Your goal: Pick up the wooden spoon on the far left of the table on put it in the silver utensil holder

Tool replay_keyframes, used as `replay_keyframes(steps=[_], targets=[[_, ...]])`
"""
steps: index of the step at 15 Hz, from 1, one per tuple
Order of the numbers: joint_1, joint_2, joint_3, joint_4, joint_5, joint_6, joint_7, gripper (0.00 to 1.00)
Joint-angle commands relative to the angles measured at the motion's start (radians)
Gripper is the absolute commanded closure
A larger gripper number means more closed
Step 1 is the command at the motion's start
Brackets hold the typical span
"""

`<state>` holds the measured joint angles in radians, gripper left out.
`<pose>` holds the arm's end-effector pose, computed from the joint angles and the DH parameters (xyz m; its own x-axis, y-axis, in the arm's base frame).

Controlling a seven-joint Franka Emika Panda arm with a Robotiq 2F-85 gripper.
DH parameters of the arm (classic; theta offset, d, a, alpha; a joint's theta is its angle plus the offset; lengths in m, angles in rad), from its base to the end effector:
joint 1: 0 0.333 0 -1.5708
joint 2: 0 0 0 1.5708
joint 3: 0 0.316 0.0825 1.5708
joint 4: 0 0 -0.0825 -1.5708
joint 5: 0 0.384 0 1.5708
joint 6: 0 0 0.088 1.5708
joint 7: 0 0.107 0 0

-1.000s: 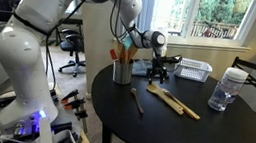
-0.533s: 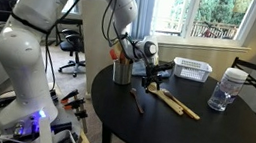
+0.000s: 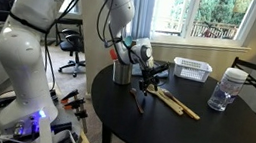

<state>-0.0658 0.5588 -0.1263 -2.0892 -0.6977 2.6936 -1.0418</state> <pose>0.5717 -0.0906 0.1527 0.0848 0.9316 -0.3535 0.9934 -0.0515 0.1026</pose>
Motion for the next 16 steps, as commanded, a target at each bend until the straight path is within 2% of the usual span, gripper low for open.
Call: replay_keyframes(steps=[1,4,10,12,16], targets=[[-0.042,-0.07,0.045,-0.093,0.006,0.057,-0.017,0.0],[-0.065,-0.091,0.074,-0.121,0.036,0.067,-0.025,0.0],[-0.024,-0.114,-0.001,-0.106,-0.052,0.072,0.063,0.0],[-0.041,-0.11,-0.005,-0.101,-0.057,0.086,0.065,0.0],[-0.1,-0.062,0.012,-0.083,0.007,0.135,0.028,0.0]])
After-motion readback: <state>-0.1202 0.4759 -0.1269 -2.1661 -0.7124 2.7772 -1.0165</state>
